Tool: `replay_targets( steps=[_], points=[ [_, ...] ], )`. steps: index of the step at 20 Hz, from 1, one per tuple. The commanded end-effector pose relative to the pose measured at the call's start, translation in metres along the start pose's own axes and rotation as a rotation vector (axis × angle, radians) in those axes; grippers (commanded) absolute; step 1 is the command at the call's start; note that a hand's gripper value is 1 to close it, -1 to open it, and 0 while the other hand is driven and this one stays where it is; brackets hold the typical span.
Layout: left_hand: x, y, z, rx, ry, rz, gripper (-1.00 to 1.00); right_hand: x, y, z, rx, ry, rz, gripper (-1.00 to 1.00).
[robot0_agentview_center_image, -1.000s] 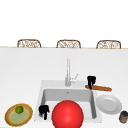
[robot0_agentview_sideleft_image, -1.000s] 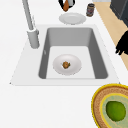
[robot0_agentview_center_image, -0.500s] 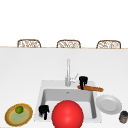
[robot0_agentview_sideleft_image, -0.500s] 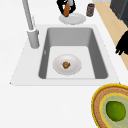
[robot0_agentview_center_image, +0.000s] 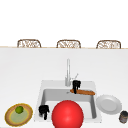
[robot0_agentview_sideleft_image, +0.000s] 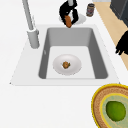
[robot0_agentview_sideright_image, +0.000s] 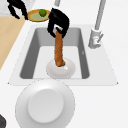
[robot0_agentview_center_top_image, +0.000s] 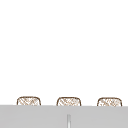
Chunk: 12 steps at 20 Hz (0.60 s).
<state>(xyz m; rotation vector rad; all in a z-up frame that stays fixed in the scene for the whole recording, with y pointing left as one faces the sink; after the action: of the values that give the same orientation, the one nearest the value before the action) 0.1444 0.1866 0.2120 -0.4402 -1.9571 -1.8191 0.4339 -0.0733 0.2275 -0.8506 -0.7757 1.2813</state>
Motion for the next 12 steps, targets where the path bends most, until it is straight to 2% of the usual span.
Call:
replay_targets(
  steps=[1,7,12],
  points=[
    [0.0,0.0,0.0,0.0,0.0,0.0,0.0,0.015,0.025,0.001,0.0,-0.065,-0.015,1.0],
    [0.0,0.0,0.0,0.0,0.0,0.0,0.0,0.035,0.075,0.007,-0.015,-0.116,-0.056,1.0],
    [0.0,0.0,0.0,0.0,0.0,0.0,0.0,0.049,0.121,0.021,-0.014,-0.124,-0.047,1.0]
  ],
)
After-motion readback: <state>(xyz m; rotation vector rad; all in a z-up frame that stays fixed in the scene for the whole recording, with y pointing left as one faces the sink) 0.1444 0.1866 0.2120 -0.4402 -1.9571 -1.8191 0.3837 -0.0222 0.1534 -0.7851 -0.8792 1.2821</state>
